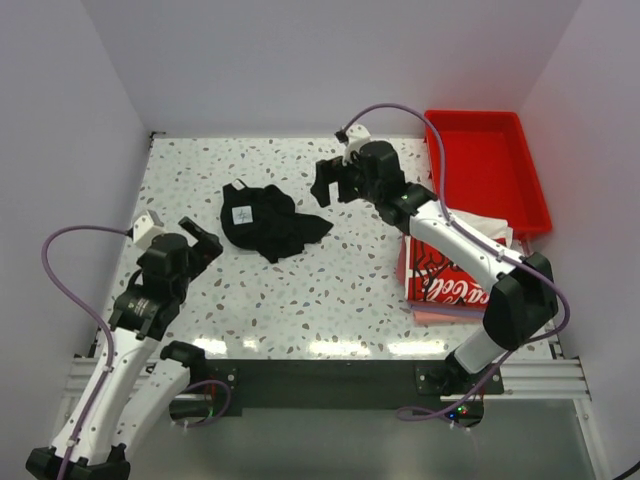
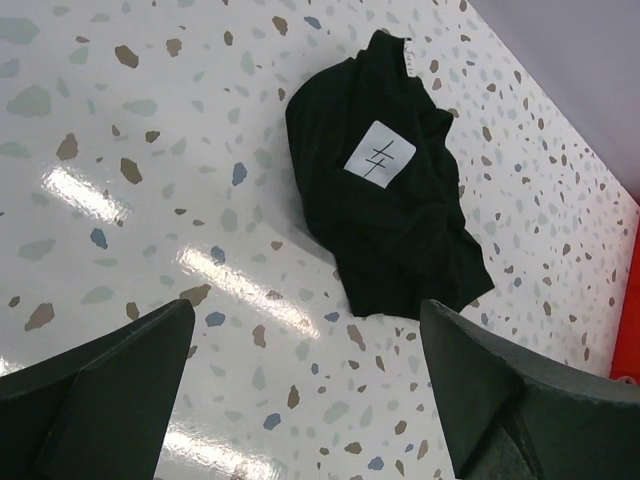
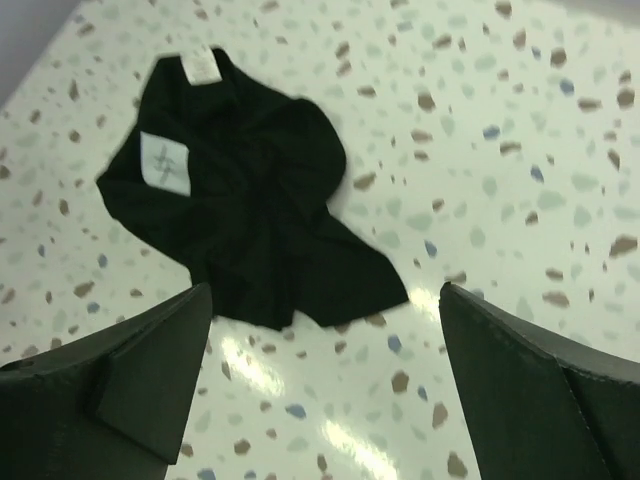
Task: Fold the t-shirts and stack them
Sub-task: Move the tshirt to the center of the board, then flatten the tshirt out
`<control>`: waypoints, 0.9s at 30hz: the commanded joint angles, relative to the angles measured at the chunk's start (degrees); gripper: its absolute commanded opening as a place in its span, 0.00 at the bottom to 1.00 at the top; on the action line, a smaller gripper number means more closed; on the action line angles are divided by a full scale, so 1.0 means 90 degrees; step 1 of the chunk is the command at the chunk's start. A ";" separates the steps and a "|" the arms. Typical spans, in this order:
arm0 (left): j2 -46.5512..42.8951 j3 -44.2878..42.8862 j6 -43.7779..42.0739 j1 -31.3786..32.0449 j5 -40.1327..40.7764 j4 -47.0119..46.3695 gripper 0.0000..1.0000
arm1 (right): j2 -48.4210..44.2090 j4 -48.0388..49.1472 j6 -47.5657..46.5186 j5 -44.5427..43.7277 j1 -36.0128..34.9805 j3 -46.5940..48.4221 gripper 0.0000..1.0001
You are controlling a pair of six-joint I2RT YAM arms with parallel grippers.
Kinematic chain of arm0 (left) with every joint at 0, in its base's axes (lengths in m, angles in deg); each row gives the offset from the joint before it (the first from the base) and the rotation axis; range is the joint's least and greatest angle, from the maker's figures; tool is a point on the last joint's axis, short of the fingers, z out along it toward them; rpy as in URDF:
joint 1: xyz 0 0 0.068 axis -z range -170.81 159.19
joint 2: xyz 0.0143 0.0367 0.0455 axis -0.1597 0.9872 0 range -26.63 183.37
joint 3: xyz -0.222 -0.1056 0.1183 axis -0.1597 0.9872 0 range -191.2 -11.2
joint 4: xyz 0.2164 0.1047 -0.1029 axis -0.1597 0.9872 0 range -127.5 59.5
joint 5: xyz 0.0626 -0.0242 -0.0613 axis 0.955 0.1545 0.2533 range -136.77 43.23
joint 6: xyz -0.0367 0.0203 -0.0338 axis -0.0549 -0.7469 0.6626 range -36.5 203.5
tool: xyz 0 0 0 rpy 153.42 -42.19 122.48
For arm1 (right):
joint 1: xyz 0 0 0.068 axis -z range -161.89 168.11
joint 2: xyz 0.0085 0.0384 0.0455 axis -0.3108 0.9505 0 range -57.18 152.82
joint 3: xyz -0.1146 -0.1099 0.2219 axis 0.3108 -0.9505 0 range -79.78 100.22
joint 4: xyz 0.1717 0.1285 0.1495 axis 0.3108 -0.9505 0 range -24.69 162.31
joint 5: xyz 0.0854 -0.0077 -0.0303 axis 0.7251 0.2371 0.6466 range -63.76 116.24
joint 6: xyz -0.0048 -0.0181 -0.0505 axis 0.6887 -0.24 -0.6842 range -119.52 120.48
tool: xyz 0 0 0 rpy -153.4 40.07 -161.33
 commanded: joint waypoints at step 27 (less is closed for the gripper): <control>0.5001 -0.0108 -0.0801 -0.1173 -0.2494 -0.4954 0.68 | 0.0414 -0.0826 -0.1005 0.0154 0.0046 -0.1075 0.99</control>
